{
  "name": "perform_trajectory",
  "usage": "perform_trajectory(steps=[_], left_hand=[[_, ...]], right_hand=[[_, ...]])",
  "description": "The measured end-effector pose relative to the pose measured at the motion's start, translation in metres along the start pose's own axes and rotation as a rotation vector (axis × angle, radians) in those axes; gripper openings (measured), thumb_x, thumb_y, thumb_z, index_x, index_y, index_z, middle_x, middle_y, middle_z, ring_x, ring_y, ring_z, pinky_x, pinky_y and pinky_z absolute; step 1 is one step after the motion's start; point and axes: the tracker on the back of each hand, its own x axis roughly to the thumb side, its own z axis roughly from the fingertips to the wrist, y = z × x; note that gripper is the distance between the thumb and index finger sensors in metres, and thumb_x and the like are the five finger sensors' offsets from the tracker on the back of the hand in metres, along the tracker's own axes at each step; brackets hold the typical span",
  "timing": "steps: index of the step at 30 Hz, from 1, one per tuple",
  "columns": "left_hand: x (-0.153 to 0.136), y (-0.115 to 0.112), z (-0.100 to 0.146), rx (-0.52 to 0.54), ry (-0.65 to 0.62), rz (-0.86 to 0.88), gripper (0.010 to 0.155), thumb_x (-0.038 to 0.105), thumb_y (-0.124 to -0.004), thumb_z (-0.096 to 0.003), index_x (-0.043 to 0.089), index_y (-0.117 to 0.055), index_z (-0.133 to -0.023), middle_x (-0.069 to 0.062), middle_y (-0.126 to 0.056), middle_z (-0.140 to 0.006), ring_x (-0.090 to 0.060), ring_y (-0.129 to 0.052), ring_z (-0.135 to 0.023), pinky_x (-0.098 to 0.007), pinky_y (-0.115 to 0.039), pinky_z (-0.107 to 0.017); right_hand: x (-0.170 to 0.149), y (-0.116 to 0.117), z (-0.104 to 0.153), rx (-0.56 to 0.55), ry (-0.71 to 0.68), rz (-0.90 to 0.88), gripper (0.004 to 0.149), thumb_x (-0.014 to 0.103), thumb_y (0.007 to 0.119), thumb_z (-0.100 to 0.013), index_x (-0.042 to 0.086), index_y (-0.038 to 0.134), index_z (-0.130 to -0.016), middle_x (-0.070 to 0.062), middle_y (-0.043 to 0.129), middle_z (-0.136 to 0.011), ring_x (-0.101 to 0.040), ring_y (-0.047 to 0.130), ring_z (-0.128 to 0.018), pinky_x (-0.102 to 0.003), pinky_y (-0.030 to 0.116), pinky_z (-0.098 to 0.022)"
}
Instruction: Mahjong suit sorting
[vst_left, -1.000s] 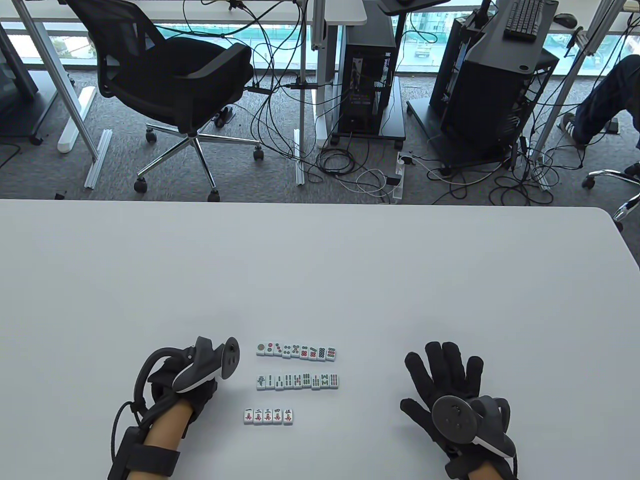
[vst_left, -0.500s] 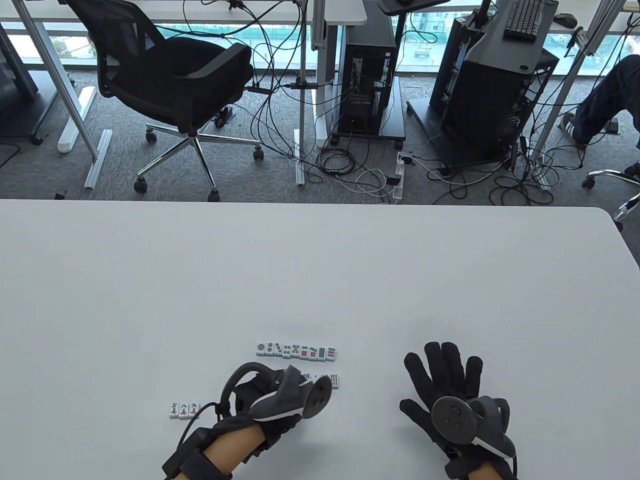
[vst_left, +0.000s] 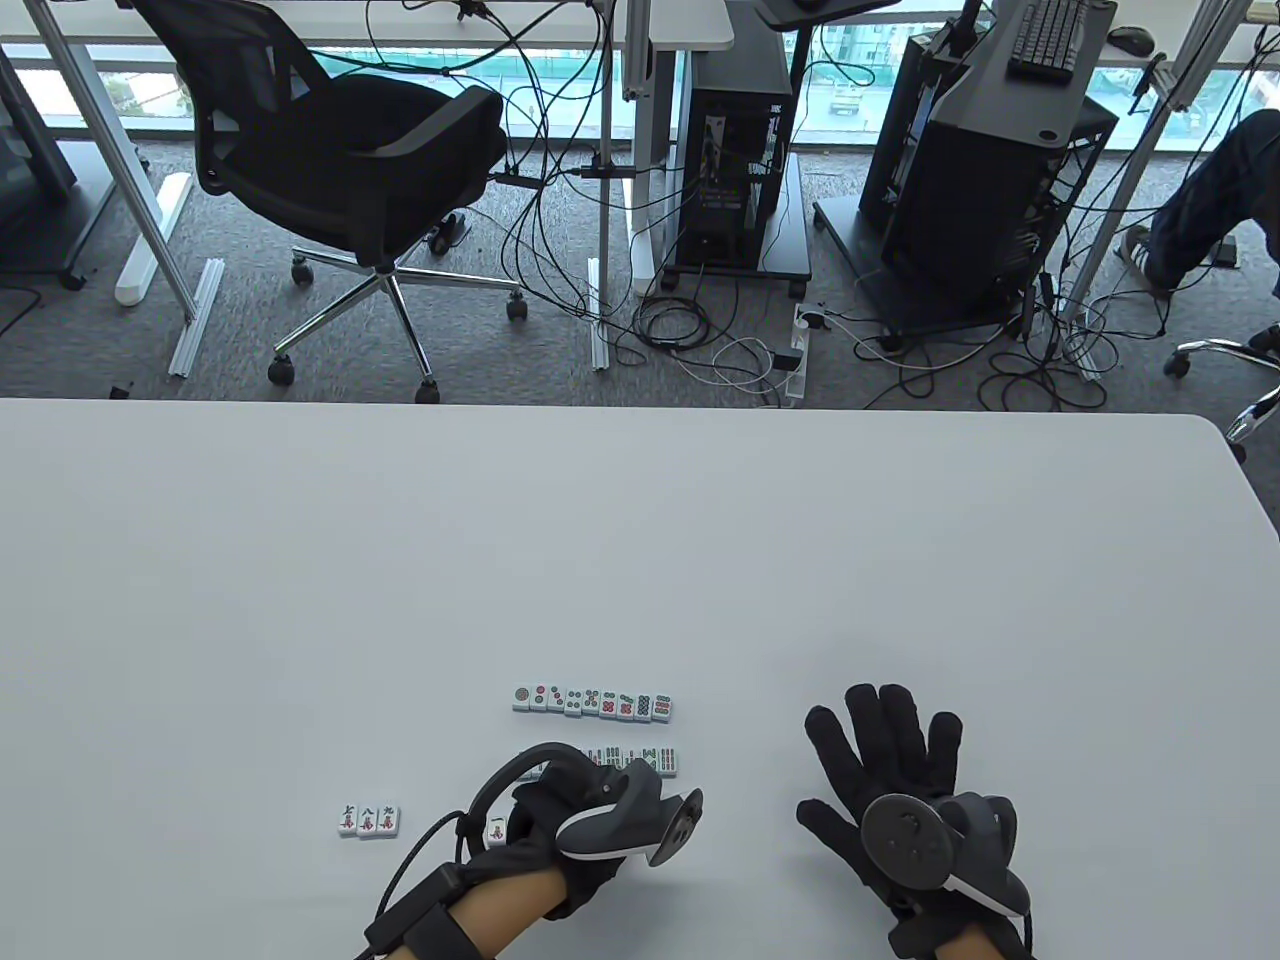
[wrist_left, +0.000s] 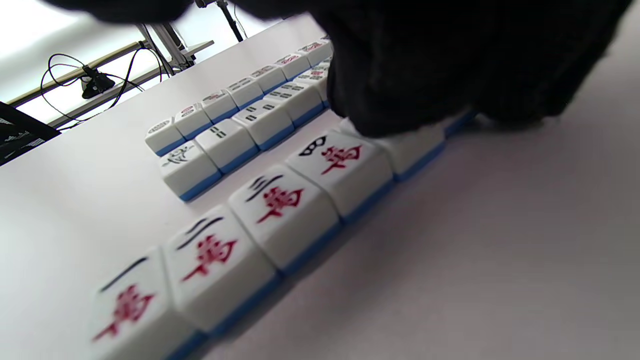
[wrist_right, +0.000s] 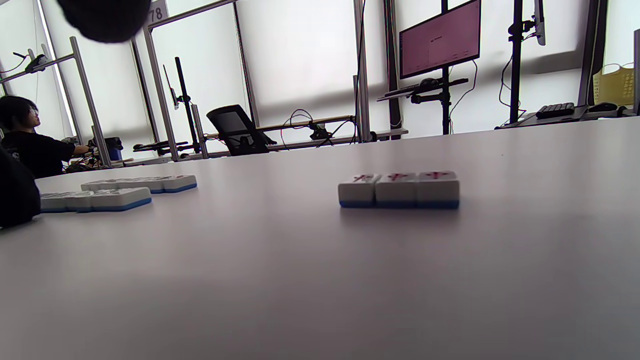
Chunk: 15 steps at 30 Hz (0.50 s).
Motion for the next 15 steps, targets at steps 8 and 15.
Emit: perform_trajectory(steps=[8,15], left_hand=[[-0.022,0.004,0.022,0.077,0.037,0.030,0.068,0.058,-0.087,-0.0272,0.020,-0.083,-0.083,0.017,-0.101,-0.037,-0.004,-0.092,-0.006,-0.034,-0.086,-0.019],[-0.082,-0.003,0.058,0.064,0.174,0.012,0.065,0.055,-0.088,-0.0277,0.021,-0.084,-0.083,0.016,-0.101,-0.038,-0.005,-0.093,-0.007,-0.034,-0.086,-0.020]], right_hand=[[0.000,0.000,0.000,0.000,0.000,0.006,0.077,0.062,0.058,-0.051,0.035,0.016,-0.110,-0.009,0.005,-0.117,-0.039,-0.002,-0.104,-0.070,0.006,-0.071],[0.000,0.000,0.000,0.003,0.008,0.009,0.077,0.061,0.058,-0.051,0.035,0.016,-0.110,-0.009,0.005,-0.118,-0.039,-0.002,-0.104,-0.070,0.006,-0.071]])
